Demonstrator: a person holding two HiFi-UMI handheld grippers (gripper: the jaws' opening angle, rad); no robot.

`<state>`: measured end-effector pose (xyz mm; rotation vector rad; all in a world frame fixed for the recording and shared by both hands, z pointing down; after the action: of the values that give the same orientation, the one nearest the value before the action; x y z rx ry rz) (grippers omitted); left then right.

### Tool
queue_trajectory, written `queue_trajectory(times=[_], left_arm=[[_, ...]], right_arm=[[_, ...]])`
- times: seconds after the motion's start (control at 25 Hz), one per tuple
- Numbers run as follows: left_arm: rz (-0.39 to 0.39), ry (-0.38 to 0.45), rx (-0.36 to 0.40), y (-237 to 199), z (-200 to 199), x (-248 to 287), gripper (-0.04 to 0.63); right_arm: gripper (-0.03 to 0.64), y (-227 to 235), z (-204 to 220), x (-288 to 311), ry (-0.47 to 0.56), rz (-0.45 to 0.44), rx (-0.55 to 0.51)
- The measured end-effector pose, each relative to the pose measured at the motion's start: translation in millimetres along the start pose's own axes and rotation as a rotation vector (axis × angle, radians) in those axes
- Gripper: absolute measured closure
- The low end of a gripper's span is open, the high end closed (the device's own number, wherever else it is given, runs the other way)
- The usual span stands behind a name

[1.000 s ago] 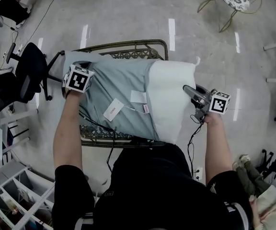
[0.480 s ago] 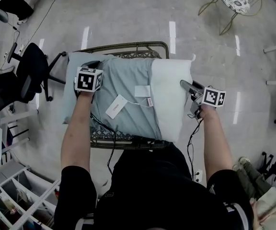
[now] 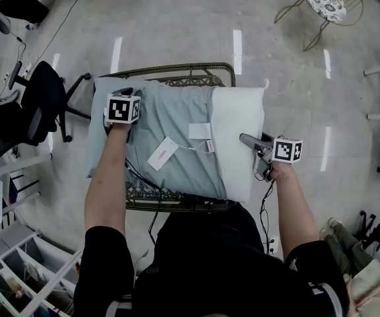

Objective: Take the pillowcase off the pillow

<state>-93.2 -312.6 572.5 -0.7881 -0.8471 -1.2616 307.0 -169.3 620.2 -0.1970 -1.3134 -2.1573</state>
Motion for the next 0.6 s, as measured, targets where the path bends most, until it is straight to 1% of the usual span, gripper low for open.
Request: queue_trajectory(times=[0.04, 0.08, 0.12, 0.16, 0.24, 0.32, 0.4, 0.44, 0.52, 0.6], left_arm=[[-0.006, -0.012, 0.017, -0.4, -0.1, 4.4, 0.495], [-0.018, -0.026, 0.050, 0.4, -1.0, 7.6, 0.496], [-0.033, -0.044, 0.098, 2.7, -1.6, 10.1, 0.512], [-0.048, -0.068, 0.153, 5.3, -0.8, 12.2, 0.589], [-0.082, -0.118, 0.248, 5.6, 4.1, 14.1, 0.589], [-0.124, -0.133, 0.311, -4.3, 4.3, 10.7, 0.591], [-0.175, -0.136, 0.339, -26.7, 5.0, 3.5, 0.591], [-0.192, -0.138, 0.336, -39.9, 6.3, -0.9, 0.591], [-0.210, -0.140, 0.318, -62.7, 7.7, -9.6, 0.591], [-0.231, -0.136, 0.334, -77.8, 6.5, -16.6, 0.591]], right_arm=[[0.189, -0.7, -2.3, 1.4, 0.018, 0.004, 0.000], [0.229, -1.6, -4.2, 1.6, 0.033, 0.009, -0.004], [0.266, -2.2, -5.5, 0.4, 0.047, 0.016, -0.009], [0.303, -2.1, -6.7, -2.3, 0.062, 0.024, -0.012], [0.356, 0.2, -10.8, -10.0, 0.102, 0.036, -0.008], [0.374, 1.3, -18.3, -15.3, 0.135, 0.037, -0.008], [0.383, -1.1, -25.9, -16.1, 0.156, 0.017, -0.005], [0.385, -1.3, -29.0, -15.9, 0.160, 0.010, -0.008], [0.387, 1.0, -33.6, -15.6, 0.161, 0.012, -0.021], [0.387, 0.6, -38.4, -16.3, 0.166, 0.022, -0.037]])
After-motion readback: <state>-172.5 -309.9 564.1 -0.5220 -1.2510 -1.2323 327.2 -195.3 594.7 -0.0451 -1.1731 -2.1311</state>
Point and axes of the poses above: the fingertips, and each gripper's own axes: x forward along the fingers, y to its right, z out of its underside, the point moved 2 cm from there along -x, backward along the fingers, and after that the axes turned 14 degrees about -x, right-handed, at the moved point
